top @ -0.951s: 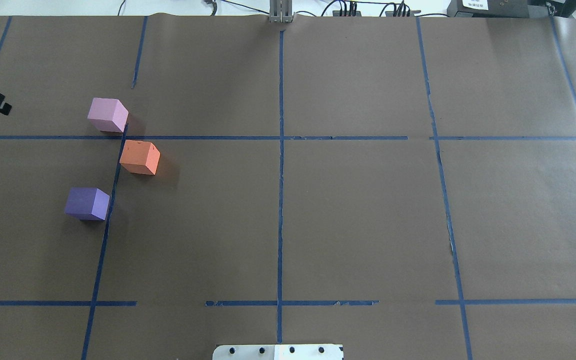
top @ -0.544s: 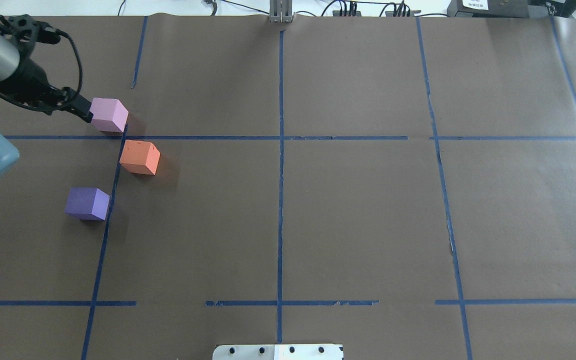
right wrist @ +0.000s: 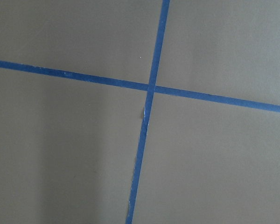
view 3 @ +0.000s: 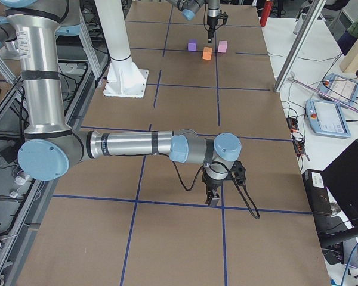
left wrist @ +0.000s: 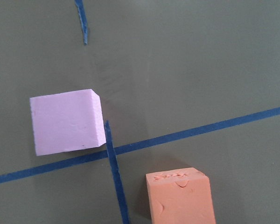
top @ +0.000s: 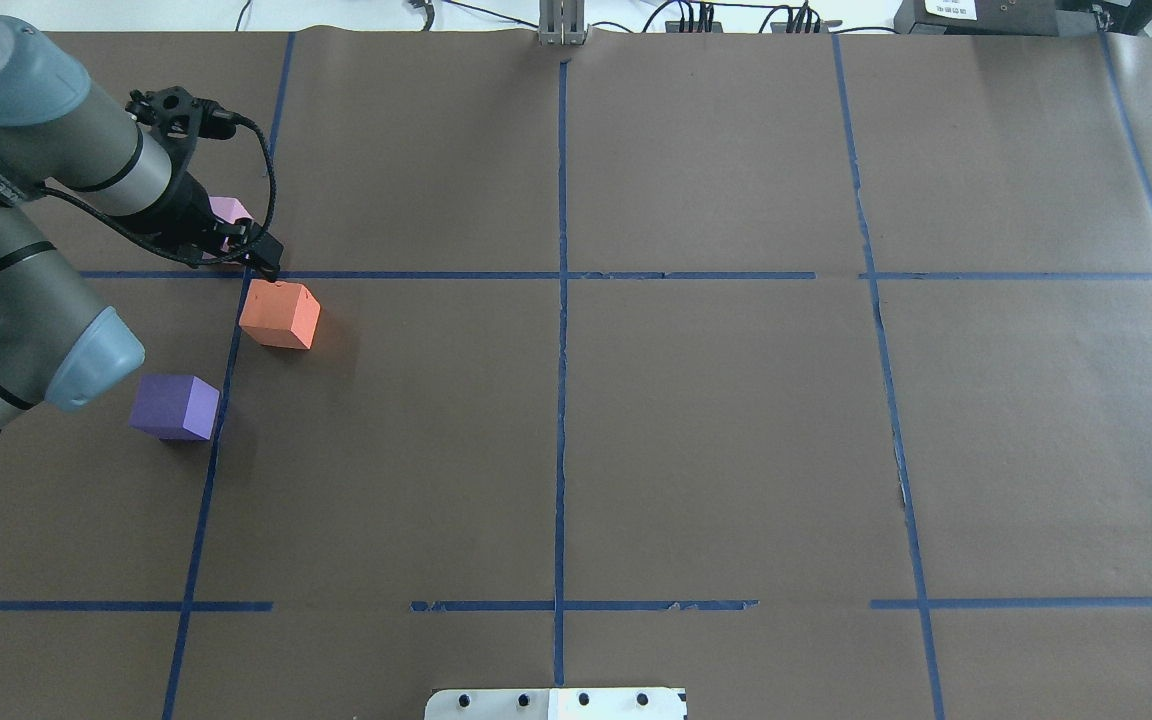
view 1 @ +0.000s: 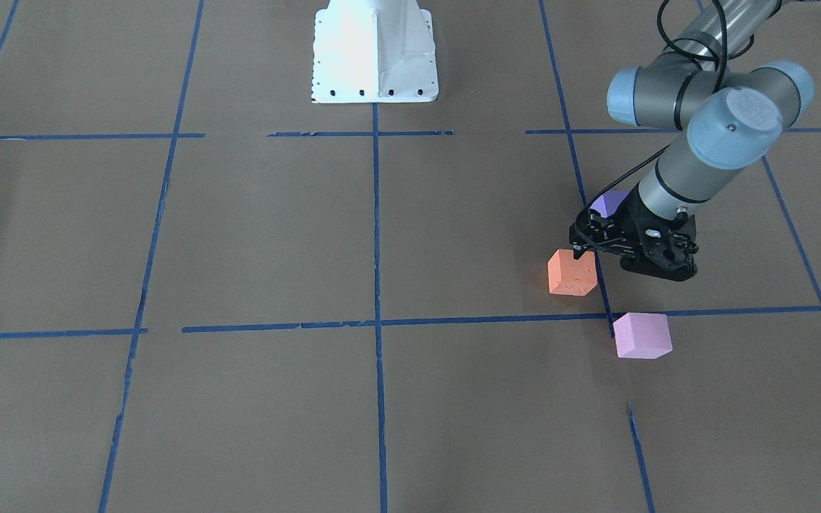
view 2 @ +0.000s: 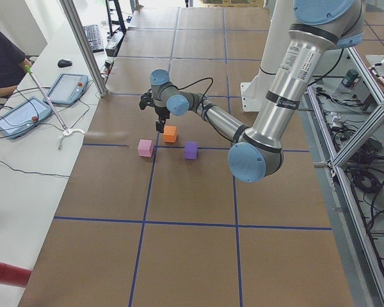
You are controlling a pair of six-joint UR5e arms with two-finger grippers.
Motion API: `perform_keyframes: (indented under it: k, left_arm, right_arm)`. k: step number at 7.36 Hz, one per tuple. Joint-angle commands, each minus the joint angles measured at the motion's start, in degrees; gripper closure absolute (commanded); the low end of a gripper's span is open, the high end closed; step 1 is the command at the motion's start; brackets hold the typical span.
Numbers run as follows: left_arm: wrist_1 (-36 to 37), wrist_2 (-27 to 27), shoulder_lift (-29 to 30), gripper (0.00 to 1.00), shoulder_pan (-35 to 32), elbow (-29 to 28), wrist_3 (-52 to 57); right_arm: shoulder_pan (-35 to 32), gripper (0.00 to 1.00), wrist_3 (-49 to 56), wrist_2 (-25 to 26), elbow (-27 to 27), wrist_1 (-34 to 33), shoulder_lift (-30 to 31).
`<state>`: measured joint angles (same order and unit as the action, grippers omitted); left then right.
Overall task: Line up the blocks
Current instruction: 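Move the left gripper down over the orange cube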
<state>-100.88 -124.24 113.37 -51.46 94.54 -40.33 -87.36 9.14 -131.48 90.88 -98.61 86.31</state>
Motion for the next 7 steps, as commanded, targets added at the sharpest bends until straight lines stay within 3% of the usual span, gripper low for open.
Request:
perform_keyframes:
  k: [1,7]
  left_arm:
    - [-0.5,0.0,1.6,0.01,2.1,-3.0,-4.6]
    - [-0.9,-0.4,2.7,0.01,3.3,-7.9,-6.4]
  right_arm:
    - [0.0,0.00,0.0,0.0,0.0,0.0,0.0]
    - [0.0,0.00,0.0,0.0,0.0,0.0,0.0]
